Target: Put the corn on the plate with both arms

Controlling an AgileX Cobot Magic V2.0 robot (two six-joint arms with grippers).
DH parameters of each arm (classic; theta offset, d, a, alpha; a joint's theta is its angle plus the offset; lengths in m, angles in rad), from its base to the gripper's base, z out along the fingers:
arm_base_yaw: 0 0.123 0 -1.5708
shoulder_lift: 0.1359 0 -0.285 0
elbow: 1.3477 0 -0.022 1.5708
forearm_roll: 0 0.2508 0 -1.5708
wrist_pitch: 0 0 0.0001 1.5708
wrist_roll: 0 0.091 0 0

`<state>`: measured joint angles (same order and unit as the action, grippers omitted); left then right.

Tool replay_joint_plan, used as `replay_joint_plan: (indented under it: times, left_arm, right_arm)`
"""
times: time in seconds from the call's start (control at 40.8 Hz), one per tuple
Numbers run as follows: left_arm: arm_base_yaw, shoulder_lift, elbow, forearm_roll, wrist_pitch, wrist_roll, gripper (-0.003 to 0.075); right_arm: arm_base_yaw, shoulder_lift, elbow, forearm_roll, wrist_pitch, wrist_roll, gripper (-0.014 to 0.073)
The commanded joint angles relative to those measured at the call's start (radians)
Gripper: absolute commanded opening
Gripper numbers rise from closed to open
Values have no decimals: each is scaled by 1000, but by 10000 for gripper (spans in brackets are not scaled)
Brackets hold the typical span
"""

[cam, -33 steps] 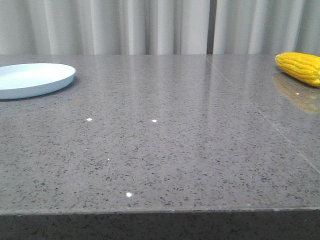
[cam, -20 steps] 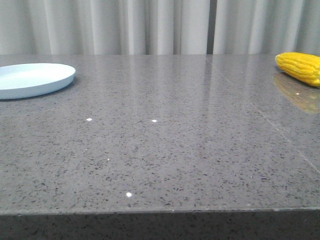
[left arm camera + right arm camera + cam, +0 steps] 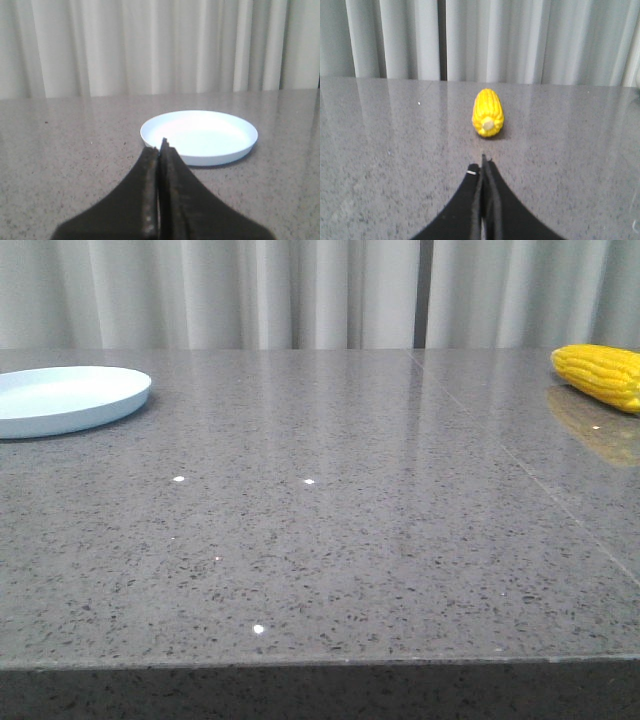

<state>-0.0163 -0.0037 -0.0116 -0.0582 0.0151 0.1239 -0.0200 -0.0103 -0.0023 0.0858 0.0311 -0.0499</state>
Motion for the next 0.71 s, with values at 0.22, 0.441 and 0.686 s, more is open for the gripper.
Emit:
replay_joint_plan:
  times: [0.22,0.441,0.686]
  left_arm:
    - [-4,45,-397,0,16,-8,-20]
    - [-4,255,-686,0,340,-8,-20]
    - [-4,421,-730,-2,470,-8,-20]
  right_arm:
    - [-2,74,-395,3,156,-9,-68]
    - [-2,272,-642,3,354,-9,-68]
    - [-2,454,-697,3,516,-9,-68]
